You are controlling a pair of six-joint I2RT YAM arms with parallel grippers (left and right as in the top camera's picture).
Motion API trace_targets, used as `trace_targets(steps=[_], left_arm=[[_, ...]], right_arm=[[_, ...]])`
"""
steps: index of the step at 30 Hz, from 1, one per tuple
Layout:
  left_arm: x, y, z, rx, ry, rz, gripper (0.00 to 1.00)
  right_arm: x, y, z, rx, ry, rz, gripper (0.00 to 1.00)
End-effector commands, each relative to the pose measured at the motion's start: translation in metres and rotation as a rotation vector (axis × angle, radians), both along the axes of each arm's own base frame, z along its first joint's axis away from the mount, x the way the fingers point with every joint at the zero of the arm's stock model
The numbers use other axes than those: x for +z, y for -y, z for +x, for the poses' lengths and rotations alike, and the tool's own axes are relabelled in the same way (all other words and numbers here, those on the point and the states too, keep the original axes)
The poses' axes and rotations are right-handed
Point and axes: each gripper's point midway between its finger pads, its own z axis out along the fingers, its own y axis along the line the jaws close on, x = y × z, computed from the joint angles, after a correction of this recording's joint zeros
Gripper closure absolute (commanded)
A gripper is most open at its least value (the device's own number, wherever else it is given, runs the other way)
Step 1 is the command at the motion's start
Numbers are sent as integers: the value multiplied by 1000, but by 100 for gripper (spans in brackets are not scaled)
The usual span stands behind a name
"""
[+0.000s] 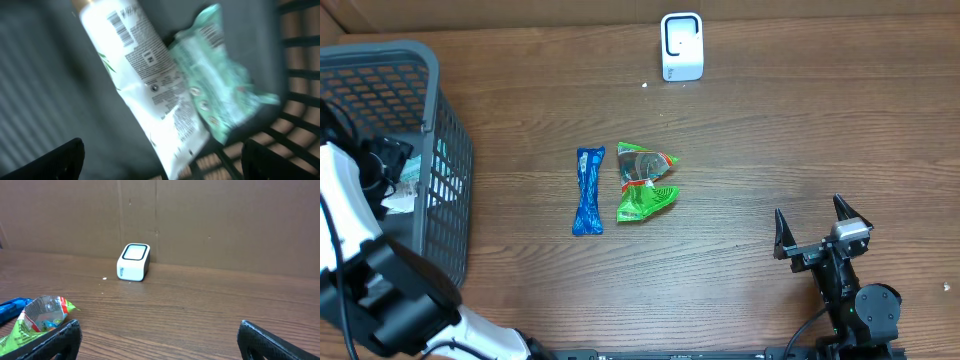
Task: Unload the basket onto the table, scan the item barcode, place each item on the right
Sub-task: 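Reach into the basket and grasp the white tube with the left gripper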
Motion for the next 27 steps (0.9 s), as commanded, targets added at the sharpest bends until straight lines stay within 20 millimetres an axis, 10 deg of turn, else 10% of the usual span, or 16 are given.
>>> trace_targets(steps=[1, 20, 27], left_arm=[[-32, 1, 3, 40, -46, -50, 10], [-121, -1, -24, 72, -251, -75, 19], [-122, 0, -25, 70, -255, -78, 82]], right_arm=[[-2, 0, 0, 2, 4, -1, 0], [-2, 0, 0, 2, 4, -1, 0], [-2, 0, 0, 2, 4, -1, 0]])
